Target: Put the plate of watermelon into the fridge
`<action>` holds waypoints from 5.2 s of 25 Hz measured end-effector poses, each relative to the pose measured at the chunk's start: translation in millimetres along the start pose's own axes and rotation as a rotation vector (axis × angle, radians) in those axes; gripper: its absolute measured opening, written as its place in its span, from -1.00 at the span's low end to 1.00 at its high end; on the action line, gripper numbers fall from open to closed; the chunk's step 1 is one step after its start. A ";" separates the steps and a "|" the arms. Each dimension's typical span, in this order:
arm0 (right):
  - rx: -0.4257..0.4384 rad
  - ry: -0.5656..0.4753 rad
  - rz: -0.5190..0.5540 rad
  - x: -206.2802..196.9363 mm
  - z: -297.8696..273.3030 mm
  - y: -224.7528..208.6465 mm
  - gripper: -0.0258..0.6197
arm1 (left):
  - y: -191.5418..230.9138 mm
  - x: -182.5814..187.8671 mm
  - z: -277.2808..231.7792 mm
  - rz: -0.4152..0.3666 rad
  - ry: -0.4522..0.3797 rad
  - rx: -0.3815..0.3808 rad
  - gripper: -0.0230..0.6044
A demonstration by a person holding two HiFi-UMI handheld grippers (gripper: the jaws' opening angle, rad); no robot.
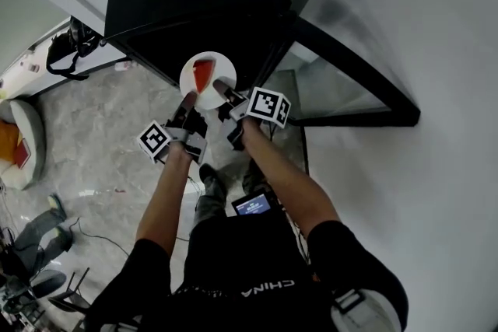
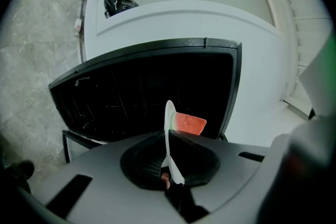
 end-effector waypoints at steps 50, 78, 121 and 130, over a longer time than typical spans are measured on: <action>-0.172 -0.130 -0.034 32.6 -113.5 -149.0 -0.83 | 149.4 43.8 -130.6 -0.091 -0.068 0.100 -0.86; -0.223 0.052 0.411 36.4 -132.3 -126.7 -0.48 | 118.4 41.1 -136.0 -0.750 0.093 0.261 -0.82; -0.417 0.258 1.125 65.9 -169.5 -107.7 -0.48 | 98.7 48.8 -204.7 -1.671 0.528 0.361 -0.88; -0.383 0.252 1.122 62.5 -165.3 -95.9 -0.50 | 86.7 46.3 -197.5 -1.727 0.568 0.295 -0.88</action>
Point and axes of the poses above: the fingertips, and each gripper's own axes: z backward along the fingers, y to its left, x out of its top, the point moved 8 cm from there along z, backward along the fingers, and after that the axes turned 10 degrees about -y, right-handed, at the moved point
